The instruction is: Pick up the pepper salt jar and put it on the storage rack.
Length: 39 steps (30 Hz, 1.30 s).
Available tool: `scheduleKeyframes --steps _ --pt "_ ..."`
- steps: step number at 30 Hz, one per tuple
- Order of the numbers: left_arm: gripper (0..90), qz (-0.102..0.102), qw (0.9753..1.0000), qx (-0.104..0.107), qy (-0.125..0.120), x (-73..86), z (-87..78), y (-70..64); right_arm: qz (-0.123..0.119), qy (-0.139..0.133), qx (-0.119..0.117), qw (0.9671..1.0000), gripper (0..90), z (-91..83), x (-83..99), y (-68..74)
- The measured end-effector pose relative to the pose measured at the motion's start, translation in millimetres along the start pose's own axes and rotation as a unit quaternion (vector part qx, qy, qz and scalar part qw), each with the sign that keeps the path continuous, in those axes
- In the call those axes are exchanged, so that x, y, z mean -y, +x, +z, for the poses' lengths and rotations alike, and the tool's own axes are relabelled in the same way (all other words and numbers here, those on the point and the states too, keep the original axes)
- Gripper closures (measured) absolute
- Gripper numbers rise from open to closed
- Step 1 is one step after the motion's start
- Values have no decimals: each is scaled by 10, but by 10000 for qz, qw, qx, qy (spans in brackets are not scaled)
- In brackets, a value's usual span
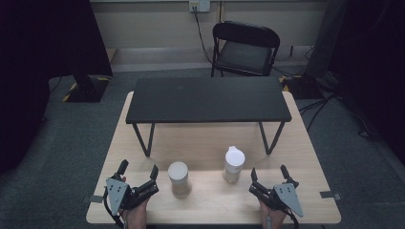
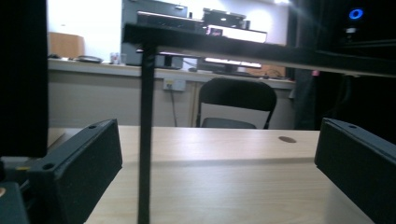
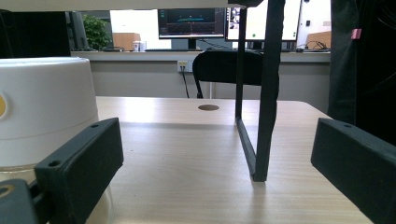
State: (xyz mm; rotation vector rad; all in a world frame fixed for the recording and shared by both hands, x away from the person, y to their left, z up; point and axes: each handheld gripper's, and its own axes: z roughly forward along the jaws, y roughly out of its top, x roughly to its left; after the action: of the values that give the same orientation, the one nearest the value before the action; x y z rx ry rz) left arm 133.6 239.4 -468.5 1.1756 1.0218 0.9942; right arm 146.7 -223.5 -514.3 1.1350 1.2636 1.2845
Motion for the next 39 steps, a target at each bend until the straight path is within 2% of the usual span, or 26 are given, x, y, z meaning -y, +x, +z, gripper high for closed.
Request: scheduleKeyframes --steps 3,10,19,29,32,34,37,39 --pt "2 -89 9997 222 -30 -14 -3 -6 0 0 -1 10000 12 0 0 -1" --pt "2 -28 9978 658 91 -42 24 -37 0 -1 -13 10000 12 0 0 -4" --pt "2 76 9945 1028 187 -70 70 -63 0 0 -14 10000 12 0 0 -5" --pt "36 195 9909 1283 355 -13 142 -148 2 3 -11 10000 13 0 -1 -4" --pt "38 300 9886 1369 545 -16 218 -172 2 4 -8 10000 13 1 -1 -3" --pt "41 300 9882 1378 606 7 243 -188 1 3 -7 10000 14 0 -1 -2" --pt "86 314 9858 1467 751 30 275 -179 0 2 -7 10000 13 0 0 -2" --pt "124 299 9855 1457 819 57 278 -184 0 2 -7 10000 13 0 0 -2"
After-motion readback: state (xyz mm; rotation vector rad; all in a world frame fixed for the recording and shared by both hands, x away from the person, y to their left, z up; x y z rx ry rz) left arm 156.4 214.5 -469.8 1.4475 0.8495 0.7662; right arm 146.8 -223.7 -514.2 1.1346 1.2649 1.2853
